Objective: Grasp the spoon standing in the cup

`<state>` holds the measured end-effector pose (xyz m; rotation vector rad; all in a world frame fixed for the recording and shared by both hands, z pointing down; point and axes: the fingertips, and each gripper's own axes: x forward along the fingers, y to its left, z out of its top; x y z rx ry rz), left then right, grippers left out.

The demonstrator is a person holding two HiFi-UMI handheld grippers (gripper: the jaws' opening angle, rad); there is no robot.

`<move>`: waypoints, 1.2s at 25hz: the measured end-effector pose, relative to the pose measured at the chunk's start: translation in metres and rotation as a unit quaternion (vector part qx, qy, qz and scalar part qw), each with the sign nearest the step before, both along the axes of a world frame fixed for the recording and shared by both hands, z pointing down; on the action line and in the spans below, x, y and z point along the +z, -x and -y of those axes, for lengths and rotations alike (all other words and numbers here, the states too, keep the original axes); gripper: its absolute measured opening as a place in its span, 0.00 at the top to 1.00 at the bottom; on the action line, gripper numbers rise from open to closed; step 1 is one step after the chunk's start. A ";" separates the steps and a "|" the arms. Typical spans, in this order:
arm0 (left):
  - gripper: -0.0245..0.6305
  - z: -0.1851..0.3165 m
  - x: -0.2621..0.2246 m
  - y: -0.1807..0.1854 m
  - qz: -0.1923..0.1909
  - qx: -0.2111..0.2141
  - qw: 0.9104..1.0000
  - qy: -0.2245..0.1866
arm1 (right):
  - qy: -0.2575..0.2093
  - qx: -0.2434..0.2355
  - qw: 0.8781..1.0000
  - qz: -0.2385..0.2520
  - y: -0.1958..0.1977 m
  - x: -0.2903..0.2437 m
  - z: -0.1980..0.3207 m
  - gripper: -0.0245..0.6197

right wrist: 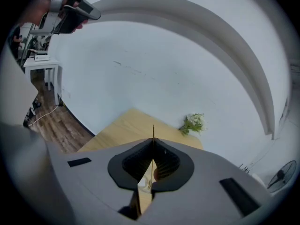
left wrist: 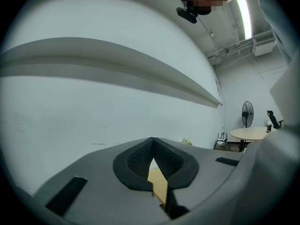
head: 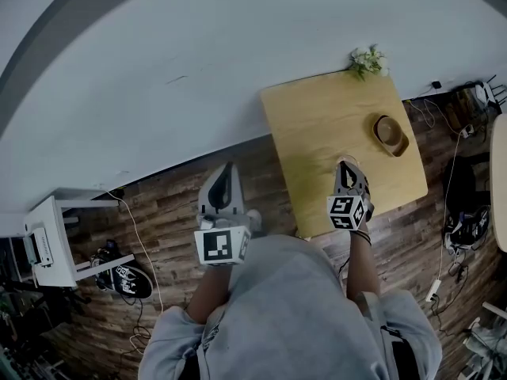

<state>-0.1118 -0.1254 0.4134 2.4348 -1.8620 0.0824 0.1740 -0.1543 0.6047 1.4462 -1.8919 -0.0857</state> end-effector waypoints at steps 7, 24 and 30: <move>0.96 0.003 0.000 -0.018 -0.012 0.036 0.999 -0.006 | -0.034 0.035 0.998 0.049 -0.010 -0.040 -0.009 0.96; 0.96 0.012 -0.006 -0.075 -0.010 0.139 0.990 -0.013 | -0.135 0.117 0.963 0.203 -0.021 -0.130 -0.043 0.96; 0.96 0.012 -0.008 -0.092 -0.008 0.170 0.985 -0.017 | -0.172 0.141 0.946 0.238 -0.026 -0.163 -0.061 0.96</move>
